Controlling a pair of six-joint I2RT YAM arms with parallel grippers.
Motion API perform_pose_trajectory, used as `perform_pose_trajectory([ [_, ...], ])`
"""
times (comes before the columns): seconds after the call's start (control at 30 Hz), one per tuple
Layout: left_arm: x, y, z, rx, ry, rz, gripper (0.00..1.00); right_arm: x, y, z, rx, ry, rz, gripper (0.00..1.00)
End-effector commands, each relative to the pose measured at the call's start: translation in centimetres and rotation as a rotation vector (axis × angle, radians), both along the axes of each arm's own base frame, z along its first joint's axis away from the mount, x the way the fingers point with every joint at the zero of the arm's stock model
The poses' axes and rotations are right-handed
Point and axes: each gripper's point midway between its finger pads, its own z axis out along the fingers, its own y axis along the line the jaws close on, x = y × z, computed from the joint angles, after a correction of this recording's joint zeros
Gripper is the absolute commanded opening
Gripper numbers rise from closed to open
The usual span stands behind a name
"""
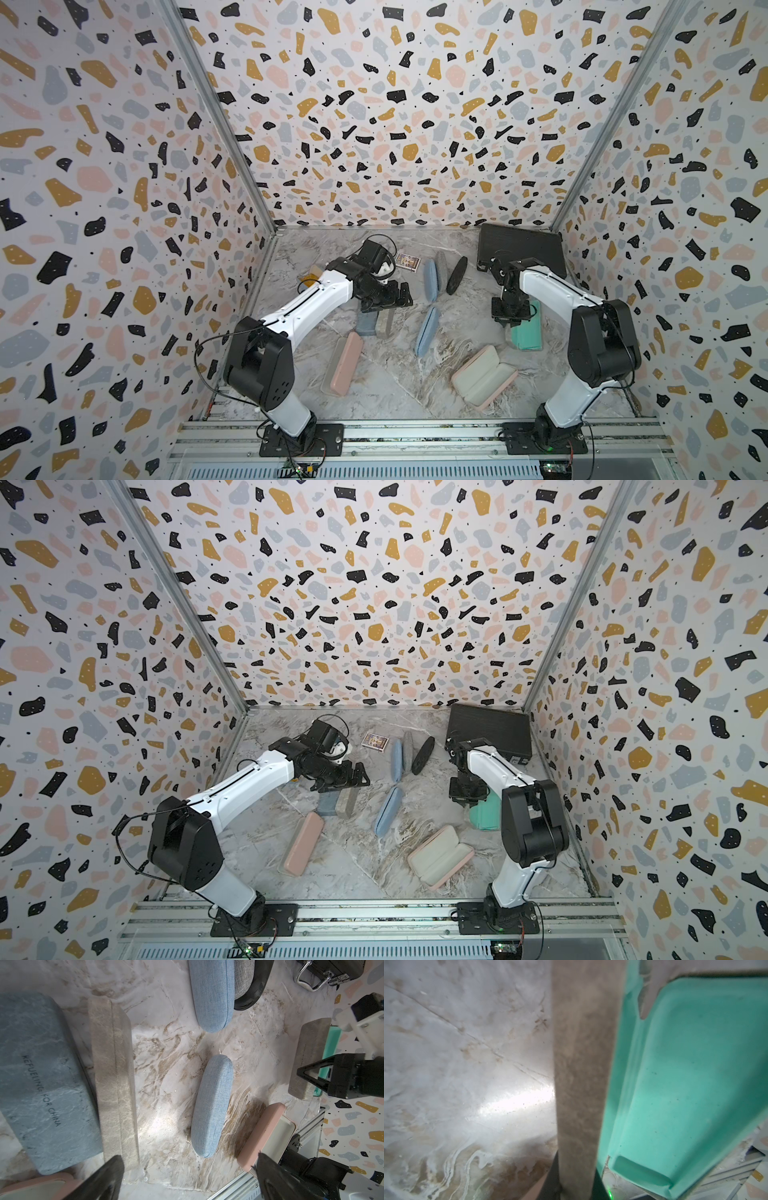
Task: Close the glasses case
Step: Pick up the glasses case at the center of the board, then adjust the glasses case at the center of the board.
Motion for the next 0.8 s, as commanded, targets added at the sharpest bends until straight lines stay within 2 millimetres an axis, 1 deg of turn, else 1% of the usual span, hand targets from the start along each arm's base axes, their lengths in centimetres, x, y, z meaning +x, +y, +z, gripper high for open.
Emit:
perform_pose_trajectory([
  [0.0,-0.1,0.4,0.3,-0.005,-0.020,0.008,0.99,-0.3,-0.9,3.6,-0.024,-0.056,-0.018,0.02],
  [0.23,-0.4,0.6,0.7,-0.008,-0.032,0.014,0.99,-0.6,-0.2,7.2,0.033,-0.118,-0.032,0.01],
  [0.37,-0.4,0.8,1.0,-0.010,-0.046,0.023,0.99,-0.5,0.5,9.0,0.070,-0.151,-0.030,0.01],
  [0.5,-0.5,1.0,1.2,-0.006,-0.053,0.035,0.99,-0.2,2.6,10.4,0.118,-0.184,0.009,0.01],
  [0.6,-0.5,1.3,1.3,-0.004,-0.058,0.053,0.99,0.1,4.6,10.8,0.123,-0.193,0.056,0.00],
  [0.77,-0.5,1.9,1.8,-0.006,-0.078,0.082,0.99,0.3,7.6,10.2,0.131,-0.179,0.111,0.00],
])
